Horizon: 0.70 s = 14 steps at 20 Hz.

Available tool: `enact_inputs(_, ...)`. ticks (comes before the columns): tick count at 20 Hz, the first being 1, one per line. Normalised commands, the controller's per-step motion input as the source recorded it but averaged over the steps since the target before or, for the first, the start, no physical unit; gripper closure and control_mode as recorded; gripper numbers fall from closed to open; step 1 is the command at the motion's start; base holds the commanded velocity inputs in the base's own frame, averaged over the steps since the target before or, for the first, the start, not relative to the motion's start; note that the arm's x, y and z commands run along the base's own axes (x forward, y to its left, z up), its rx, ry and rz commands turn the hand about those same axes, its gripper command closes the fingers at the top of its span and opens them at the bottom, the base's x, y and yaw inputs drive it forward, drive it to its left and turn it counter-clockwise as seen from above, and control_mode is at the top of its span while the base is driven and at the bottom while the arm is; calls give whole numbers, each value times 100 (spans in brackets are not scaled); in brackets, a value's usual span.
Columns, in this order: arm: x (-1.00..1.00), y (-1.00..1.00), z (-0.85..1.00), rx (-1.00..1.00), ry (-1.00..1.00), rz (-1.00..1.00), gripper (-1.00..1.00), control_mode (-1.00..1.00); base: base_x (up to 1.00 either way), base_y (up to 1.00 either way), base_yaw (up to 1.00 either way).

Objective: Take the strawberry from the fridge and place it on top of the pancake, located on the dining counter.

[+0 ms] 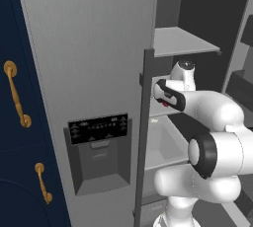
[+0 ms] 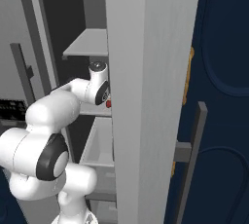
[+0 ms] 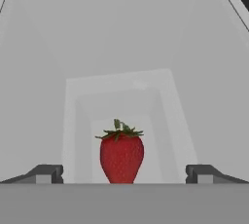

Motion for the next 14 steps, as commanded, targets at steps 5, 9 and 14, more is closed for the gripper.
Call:
enact_inputs(5, 5, 0, -6, 0, 6, 0, -100, -100, 0, 0, 0)
enact_inputs(9, 19, -1, -16, 0, 2, 0, -100, -100, 0, 0, 0)
enact_inputs(14, 14, 0, -31, 0, 5, 0, -100, -100, 0, 0, 0)
